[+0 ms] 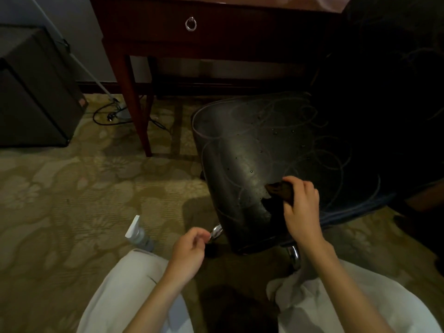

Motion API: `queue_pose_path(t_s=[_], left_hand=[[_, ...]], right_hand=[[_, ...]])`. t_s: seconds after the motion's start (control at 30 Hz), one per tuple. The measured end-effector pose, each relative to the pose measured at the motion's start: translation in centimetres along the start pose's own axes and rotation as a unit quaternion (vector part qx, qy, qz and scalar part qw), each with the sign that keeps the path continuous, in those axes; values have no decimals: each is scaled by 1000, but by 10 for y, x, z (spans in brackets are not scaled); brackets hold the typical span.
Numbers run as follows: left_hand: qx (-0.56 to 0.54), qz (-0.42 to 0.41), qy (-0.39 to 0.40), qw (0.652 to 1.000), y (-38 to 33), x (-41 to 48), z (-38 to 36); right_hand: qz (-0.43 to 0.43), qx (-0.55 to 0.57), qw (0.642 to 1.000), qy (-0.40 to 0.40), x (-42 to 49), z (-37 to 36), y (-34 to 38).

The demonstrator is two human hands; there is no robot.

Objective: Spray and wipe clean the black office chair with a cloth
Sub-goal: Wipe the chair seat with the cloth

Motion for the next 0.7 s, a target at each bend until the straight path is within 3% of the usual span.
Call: queue_pose_path(t_s=[0.17,0.27,0.37,0.6,0.7], left_hand=[[-14,4,-77,997,-4,0,29],[-24,16,-103,994,-3,2,38],[-15,28,-120,992,-1,7,46],[-14,9,-123,992,-3,18,56],[-13,2,-117,993,-4,21,55]], right_hand=[[183,-65,980,51,5,-42,93],[249,-211,939,111,5,-98,115],[255,-296,909,143,-4,-127,106],[339,-316,863,202,-108,-102,27],[334,-318,866,194,-111,-97,26]])
Point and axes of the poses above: each hand's wrist, its own x-axis towards the middle knuckle, its own z-axis out of the back of the hand, y = z × x, the point moved 8 cm from there along x, towards the middle knuckle, and after that the axes turned 13 degrees about -z, right-handed, at the moved point
